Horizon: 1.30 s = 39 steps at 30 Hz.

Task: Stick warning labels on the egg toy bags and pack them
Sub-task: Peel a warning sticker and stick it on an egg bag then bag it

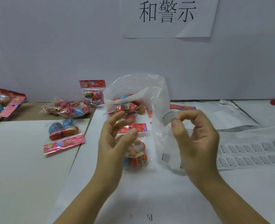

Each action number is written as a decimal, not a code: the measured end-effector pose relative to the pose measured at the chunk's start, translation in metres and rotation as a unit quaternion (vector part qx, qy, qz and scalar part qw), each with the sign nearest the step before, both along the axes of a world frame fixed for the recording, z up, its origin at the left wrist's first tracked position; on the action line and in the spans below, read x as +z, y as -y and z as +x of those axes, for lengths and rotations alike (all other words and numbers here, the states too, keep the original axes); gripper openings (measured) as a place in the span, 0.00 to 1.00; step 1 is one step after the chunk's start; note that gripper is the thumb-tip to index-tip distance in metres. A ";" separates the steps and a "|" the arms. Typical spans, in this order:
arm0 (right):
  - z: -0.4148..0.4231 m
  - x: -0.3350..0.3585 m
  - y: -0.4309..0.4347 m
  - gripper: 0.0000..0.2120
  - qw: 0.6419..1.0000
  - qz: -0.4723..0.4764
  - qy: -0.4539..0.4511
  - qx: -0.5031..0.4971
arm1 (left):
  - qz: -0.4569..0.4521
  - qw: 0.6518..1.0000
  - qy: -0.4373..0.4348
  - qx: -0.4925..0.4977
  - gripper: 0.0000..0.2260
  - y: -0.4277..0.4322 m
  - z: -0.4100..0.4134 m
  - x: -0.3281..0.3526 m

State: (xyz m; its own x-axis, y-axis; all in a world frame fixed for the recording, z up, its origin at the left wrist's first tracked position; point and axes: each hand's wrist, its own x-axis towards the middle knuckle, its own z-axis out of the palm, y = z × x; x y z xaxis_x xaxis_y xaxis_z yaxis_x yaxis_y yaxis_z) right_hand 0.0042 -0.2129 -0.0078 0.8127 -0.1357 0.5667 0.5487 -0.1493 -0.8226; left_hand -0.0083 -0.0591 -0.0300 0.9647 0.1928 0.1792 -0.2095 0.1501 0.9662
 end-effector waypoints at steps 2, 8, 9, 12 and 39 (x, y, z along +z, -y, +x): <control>0.002 0.003 0.004 0.03 0.997 0.073 0.016 0.026 | 0.205 0.979 -0.013 0.013 0.31 -0.014 0.010 -0.007; 0.000 -0.001 0.003 0.03 0.984 0.119 -0.011 0.134 | 0.476 0.867 -0.146 -0.017 0.43 -0.033 0.025 -0.026; 0.000 -0.002 0.002 0.04 0.982 0.122 -0.018 0.144 | 0.483 0.863 -0.149 0.014 0.45 -0.033 0.025 -0.026; 0.001 -0.002 0.001 0.04 0.978 0.123 -0.032 0.167 | 0.543 0.809 -0.211 0.071 0.53 -0.038 0.024 -0.023; 0.006 -0.012 -0.003 0.28 0.972 0.062 -0.114 0.196 | -0.374 0.906 -0.194 -0.039 0.28 -0.015 0.001 0.021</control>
